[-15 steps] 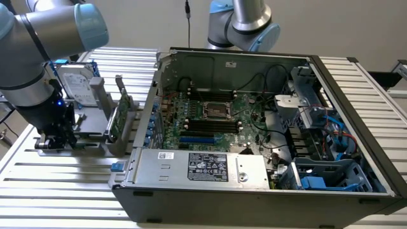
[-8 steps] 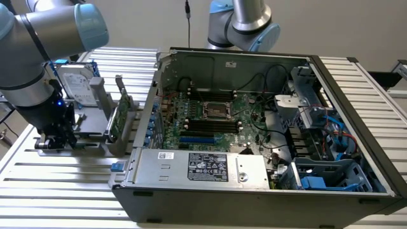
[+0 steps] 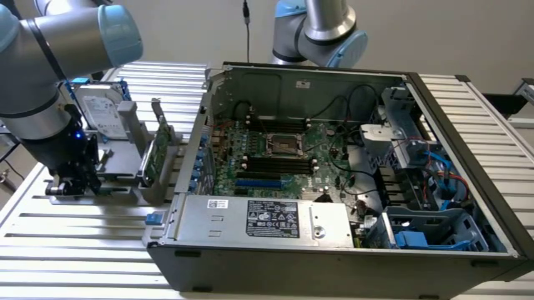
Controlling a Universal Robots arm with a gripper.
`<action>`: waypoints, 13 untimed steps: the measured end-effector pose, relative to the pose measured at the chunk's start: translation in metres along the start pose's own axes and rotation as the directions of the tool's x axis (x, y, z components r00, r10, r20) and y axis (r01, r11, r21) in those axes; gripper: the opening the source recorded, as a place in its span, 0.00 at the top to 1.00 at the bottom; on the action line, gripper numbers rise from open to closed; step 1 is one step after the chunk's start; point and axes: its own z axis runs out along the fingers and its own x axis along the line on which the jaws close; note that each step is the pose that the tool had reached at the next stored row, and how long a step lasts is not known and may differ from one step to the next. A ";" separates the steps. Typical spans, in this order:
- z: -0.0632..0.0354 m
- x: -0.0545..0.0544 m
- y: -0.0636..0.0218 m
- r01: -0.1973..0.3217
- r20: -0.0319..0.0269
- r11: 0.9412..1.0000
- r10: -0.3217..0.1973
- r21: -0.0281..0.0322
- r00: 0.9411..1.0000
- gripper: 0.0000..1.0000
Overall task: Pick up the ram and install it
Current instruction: 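Pick up the ram and move it above insertion slot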
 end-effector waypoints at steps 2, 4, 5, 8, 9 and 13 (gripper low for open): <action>0.0000 0.000 -0.0001 -0.001 0.000 1.000 0.001 0.000 1.000 0.73; -0.0001 0.000 -0.0002 -0.002 -0.001 1.000 0.002 0.000 1.000 0.75; 0.0000 0.000 -0.0003 -0.002 -0.001 1.000 0.002 0.000 1.000 0.82; 0.0000 0.000 -0.0003 -0.004 -0.002 1.000 0.004 0.000 1.000 0.86; 0.0000 0.000 -0.0004 -0.005 -0.002 1.000 0.005 0.000 1.000 0.86; 0.0000 0.000 -0.0004 -0.012 -0.003 1.000 0.012 0.000 1.000 0.86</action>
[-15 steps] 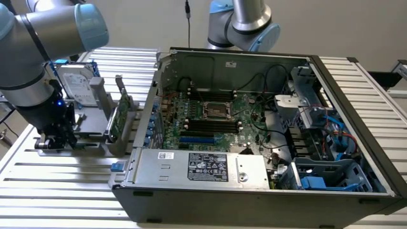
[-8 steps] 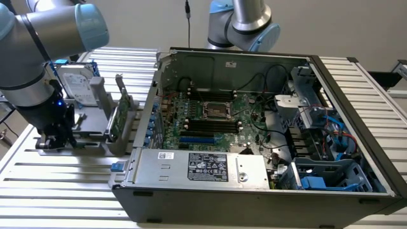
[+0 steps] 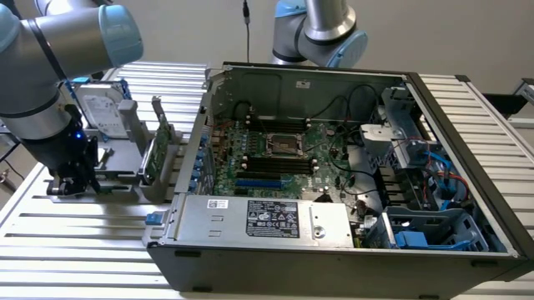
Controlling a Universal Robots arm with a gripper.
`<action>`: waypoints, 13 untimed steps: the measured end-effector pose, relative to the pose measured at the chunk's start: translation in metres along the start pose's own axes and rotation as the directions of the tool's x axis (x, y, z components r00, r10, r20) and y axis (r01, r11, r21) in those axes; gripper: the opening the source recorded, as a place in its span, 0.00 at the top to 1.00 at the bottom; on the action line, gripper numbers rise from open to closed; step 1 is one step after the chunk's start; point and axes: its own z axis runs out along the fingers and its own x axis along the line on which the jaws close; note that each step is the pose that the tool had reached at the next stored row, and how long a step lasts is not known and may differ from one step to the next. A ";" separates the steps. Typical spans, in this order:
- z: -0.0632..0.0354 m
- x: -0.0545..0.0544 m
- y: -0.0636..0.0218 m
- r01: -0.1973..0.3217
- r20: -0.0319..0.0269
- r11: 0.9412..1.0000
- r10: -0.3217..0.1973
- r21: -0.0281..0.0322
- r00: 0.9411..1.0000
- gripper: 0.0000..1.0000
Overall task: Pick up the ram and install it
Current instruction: 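Pick up the ram and move it above insertion slot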
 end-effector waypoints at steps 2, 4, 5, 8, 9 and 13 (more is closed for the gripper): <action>0.0000 0.000 -0.0001 -0.005 -0.001 1.000 0.005 0.000 1.000 0.86; 0.0000 0.000 -0.0002 -0.012 -0.001 1.000 0.012 0.000 1.000 0.86; 0.0000 0.000 -0.0003 -0.016 -0.002 1.000 0.016 0.000 1.000 0.86; 0.0000 0.000 -0.0006 -0.029 -0.003 1.000 0.029 0.000 1.000 0.86; 0.0000 0.000 -0.0007 -0.034 -0.003 0.999 0.034 0.001 0.999 0.86; 0.0000 0.000 -0.0008 -0.045 -0.003 0.999 0.045 0.001 0.999 0.86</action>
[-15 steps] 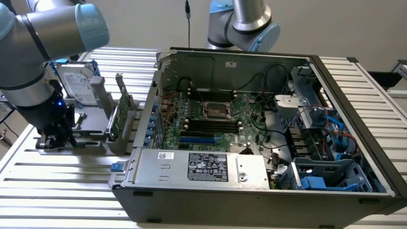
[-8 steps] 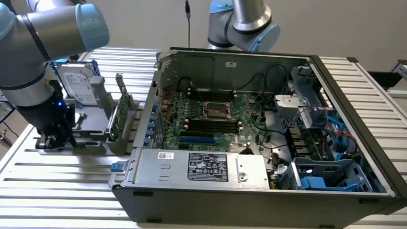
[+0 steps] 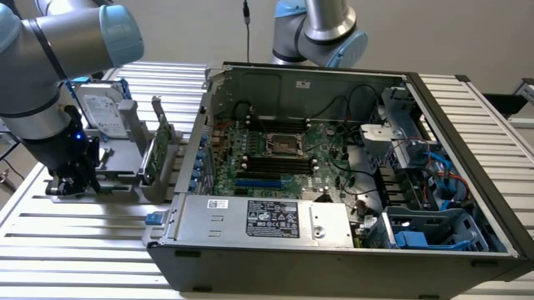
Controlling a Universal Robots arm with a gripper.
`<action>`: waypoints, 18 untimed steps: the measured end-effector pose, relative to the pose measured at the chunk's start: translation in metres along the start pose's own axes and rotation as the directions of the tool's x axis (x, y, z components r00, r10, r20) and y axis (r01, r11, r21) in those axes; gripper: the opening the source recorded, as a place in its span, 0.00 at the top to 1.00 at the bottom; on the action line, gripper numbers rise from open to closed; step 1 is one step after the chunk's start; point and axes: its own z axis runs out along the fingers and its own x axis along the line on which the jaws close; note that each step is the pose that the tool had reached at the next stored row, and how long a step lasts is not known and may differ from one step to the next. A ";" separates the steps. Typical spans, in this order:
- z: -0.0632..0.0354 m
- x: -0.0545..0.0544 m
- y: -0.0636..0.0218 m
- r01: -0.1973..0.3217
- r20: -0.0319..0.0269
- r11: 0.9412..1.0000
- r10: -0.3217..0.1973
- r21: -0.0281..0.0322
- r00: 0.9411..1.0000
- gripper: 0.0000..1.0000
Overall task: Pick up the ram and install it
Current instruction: 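Pick up the ram and move it above insertion slot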
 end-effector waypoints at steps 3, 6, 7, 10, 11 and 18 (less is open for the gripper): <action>0.0000 0.000 0.0000 -0.008 0.000 1.000 0.008 0.000 1.000 0.86; 0.0000 0.000 -0.0001 -0.015 0.000 1.000 0.015 0.001 1.000 0.86; -0.0001 0.000 -0.0001 -0.016 0.000 1.000 0.016 0.001 1.000 0.86; -0.0007 0.000 0.0000 -0.017 0.000 1.000 0.017 0.001 1.000 0.86; -0.0010 0.000 0.0000 -0.017 0.000 1.000 0.017 0.001 1.000 0.86; -0.0059 -0.001 0.0002 -0.017 0.000 1.000 0.017 0.001 1.000 0.86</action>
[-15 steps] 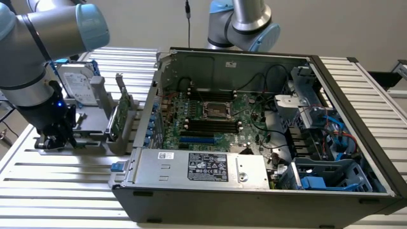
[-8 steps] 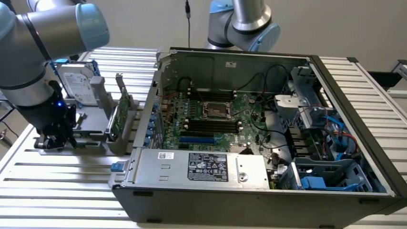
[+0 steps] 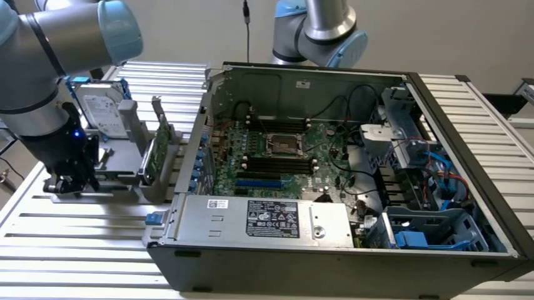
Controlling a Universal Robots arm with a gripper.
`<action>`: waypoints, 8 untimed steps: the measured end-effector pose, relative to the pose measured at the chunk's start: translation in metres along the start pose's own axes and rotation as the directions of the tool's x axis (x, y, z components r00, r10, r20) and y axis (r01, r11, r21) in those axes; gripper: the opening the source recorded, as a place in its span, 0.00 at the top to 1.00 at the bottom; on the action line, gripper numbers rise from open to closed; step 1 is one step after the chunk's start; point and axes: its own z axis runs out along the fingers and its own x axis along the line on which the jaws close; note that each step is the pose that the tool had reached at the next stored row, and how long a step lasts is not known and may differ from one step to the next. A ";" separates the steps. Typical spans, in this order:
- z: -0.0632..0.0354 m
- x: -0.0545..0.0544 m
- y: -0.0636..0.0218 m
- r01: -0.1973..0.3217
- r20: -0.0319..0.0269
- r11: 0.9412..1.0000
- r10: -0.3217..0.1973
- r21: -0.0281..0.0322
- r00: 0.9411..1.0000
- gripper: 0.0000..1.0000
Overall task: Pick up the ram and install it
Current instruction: 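Pick up the ram and move it above insertion slot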
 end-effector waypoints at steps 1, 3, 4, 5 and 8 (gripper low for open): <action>-0.0011 0.000 0.0000 0.000 0.000 1.000 0.000 0.000 1.000 0.86; -0.0035 0.000 0.0001 0.000 0.000 1.000 0.000 0.000 1.000 0.86; -0.0047 0.000 0.0002 0.000 0.000 1.000 0.000 0.000 1.000 0.86; -0.0060 0.000 0.0002 0.000 0.000 1.000 0.000 0.000 1.000 0.86; -0.0106 0.000 0.0004 0.000 0.000 1.000 0.000 0.000 1.000 0.86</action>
